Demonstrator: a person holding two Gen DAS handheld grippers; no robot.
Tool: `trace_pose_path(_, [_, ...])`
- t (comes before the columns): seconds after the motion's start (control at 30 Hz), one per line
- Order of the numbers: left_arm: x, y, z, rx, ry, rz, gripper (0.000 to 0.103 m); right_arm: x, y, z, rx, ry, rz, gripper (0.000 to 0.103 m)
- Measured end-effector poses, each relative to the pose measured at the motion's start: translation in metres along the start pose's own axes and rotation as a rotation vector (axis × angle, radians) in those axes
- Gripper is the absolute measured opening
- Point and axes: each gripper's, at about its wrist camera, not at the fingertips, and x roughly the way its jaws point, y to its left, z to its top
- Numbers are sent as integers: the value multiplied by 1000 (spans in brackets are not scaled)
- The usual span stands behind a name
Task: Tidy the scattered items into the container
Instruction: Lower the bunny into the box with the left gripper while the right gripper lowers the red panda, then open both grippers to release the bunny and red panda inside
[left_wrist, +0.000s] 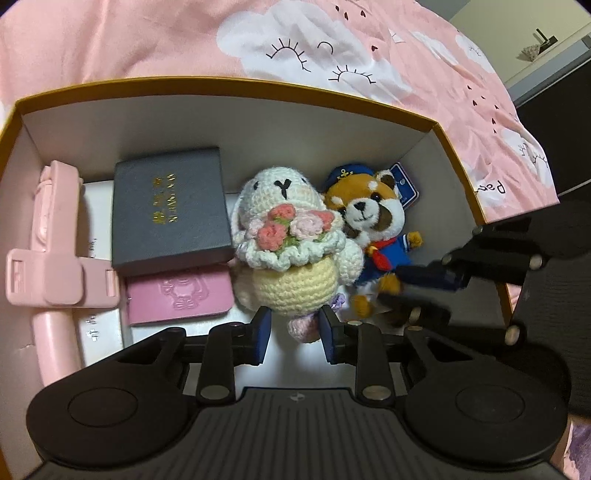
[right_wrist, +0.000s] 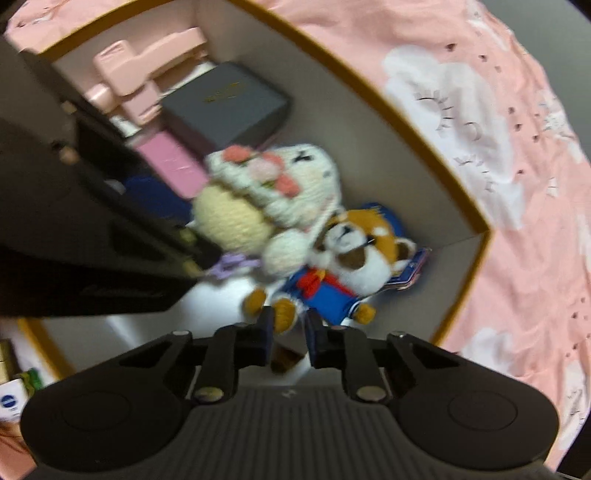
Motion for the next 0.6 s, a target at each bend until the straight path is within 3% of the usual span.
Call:
trace_pose_path(0.1, [5,-1,1,-13,2,-6,32,4,-15,0,54,10,7,11])
trace_pose_path(0.4, [-4,-3,-8,17,-35,37,37,-7,-12,-12,63,-35,37,16])
trace_pose_path(0.6, [-26,-13,-25,49,-111,78,45,-29,-12,-24,107,-96,66,36])
